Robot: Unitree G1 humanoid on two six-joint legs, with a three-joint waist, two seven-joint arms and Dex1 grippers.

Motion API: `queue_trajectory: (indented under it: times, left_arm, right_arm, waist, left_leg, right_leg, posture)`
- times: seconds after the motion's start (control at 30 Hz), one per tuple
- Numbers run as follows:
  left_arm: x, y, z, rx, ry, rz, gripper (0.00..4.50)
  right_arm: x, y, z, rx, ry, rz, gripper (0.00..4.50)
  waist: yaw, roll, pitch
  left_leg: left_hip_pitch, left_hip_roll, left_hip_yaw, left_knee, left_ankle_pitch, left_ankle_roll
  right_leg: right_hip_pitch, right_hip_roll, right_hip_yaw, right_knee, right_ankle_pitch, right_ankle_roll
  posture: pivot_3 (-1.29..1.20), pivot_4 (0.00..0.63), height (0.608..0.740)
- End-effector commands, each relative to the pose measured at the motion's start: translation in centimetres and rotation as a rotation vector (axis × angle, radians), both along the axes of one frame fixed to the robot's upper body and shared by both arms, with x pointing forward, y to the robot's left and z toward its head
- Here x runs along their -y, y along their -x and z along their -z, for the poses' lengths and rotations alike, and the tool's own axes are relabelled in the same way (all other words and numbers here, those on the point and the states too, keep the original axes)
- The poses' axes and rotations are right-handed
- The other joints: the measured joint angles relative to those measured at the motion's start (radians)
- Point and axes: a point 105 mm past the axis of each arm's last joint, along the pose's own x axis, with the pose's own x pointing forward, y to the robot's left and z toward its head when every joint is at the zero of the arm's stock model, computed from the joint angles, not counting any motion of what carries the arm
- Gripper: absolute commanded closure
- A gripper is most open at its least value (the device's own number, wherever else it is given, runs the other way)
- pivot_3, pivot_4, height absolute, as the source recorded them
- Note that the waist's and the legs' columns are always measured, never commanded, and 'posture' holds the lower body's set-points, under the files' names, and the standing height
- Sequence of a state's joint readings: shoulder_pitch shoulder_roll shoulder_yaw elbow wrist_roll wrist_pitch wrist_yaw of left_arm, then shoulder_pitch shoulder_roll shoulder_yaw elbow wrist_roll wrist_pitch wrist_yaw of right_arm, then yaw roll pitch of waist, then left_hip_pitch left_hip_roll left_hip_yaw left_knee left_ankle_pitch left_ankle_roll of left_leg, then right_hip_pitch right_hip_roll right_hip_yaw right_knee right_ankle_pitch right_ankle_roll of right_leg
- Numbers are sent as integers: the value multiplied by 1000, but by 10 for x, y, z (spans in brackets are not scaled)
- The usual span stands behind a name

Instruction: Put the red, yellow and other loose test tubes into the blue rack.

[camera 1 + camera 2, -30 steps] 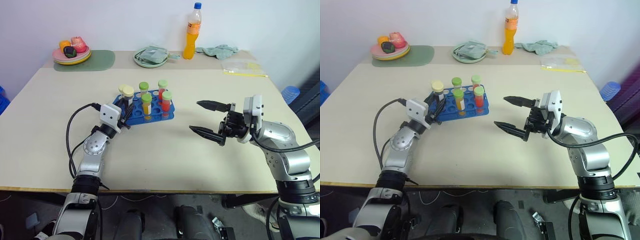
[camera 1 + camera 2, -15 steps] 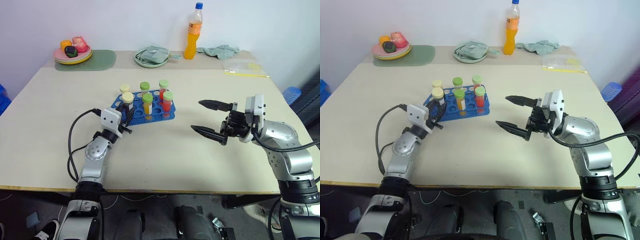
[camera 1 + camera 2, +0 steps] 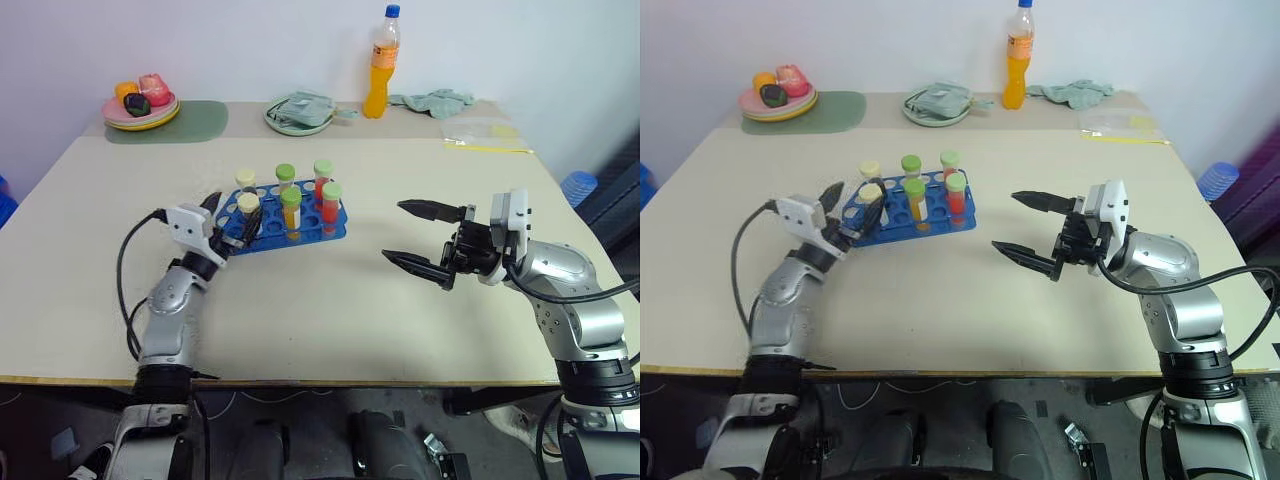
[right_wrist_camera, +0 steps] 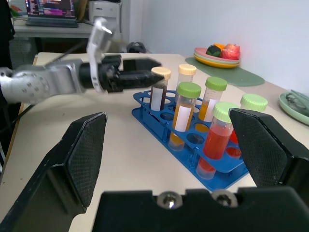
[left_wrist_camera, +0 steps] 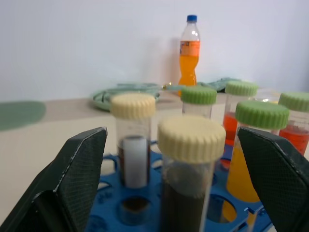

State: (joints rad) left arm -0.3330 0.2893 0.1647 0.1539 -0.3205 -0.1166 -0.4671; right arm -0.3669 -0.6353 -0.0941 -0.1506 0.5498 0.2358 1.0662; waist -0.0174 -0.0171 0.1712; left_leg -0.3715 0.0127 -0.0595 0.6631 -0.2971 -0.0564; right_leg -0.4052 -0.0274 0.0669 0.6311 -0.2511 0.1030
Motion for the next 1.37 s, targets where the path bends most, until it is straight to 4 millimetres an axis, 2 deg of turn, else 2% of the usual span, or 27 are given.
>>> queue_trajectory:
  times: [0.03,0.1,0.2,0.33,0.43,0.53,0.67,0.8,0.9,1.07,1.37]
  left_arm:
    - [-28,13,-10,-10,-28,5,37]
    - [-38,19,-14,-26,-57,25,37]
    - [-53,28,-33,-6,-101,76,37]
    - [-55,44,-42,-49,-197,228,37]
    - [-49,64,-39,-39,-348,375,37]
    - [-50,85,-28,-131,-361,571,37]
    - [-55,100,-29,-197,-374,697,37]
    - [-45,92,-34,-193,-379,734,37]
    - [-42,90,-27,-213,-379,766,37]
    - [-29,86,-17,-215,-351,784,37]
    - [-20,79,-16,-174,-298,763,37]
  right_arm:
    - [1,-2,-6,40,-13,4,0]
    - [2,-4,-6,40,-15,5,0]
    - [0,-7,-6,44,-18,5,0]
    - [5,-7,-5,44,-8,6,0]
    - [13,2,1,-30,12,-37,0]
    - [20,3,4,-45,31,-21,0]
    - [30,2,3,-36,49,21,0]
    - [50,7,2,-43,78,67,0]
    - [56,10,5,-47,104,96,0]
    - [58,10,7,-45,109,120,0]
    - [62,7,-2,-30,136,129,0]
  waist:
    - [-3,0,0]
    - [-1,0,0]
    - [1,0,0]
    - [3,0,1]
    - [0,1,1]
    - [1,2,1]
    - [-2,2,2]
    - [6,2,2]
    - [3,2,2]
    - [-7,3,2]
    - [-1,3,2]
  left_leg:
    - [0,0,0,0,0,0]
    - [0,0,0,0,0,0]
    - [0,0,0,0,0,0]
    - [-1,0,0,0,0,0]
    - [-1,0,1,-1,0,0]
    - [0,1,1,-1,0,0]
    - [0,2,2,-1,0,0]
    - [-1,1,2,-1,0,1]
    - [-1,1,2,-1,0,1]
    - [0,2,3,-1,-1,2]
    - [0,2,3,-1,-1,2]
  right_leg:
    - [0,0,0,0,0,0]
    - [0,0,0,0,0,0]
    - [0,0,0,0,0,0]
    - [0,0,0,-1,0,0]
    - [0,0,0,-1,-1,-2]
    - [0,0,0,-1,-2,-4]
    - [-1,0,0,-1,-3,-5]
    - [-1,0,0,-1,-3,-5]
    - [-1,0,0,-2,-3,-5]
    - [-1,1,1,-1,-3,-5]
    - [-1,0,1,-1,-3,-4]
  posture:
    - [0,150,740]
    - [0,150,740]
    - [0,150,740]
    - [0,150,740]
    - [0,150,740]
    - [0,150,740]
    - [0,150,740]
    - [0,150,740]
    - [0,150,740]
    - [0,150,740]
    - [0,150,740]
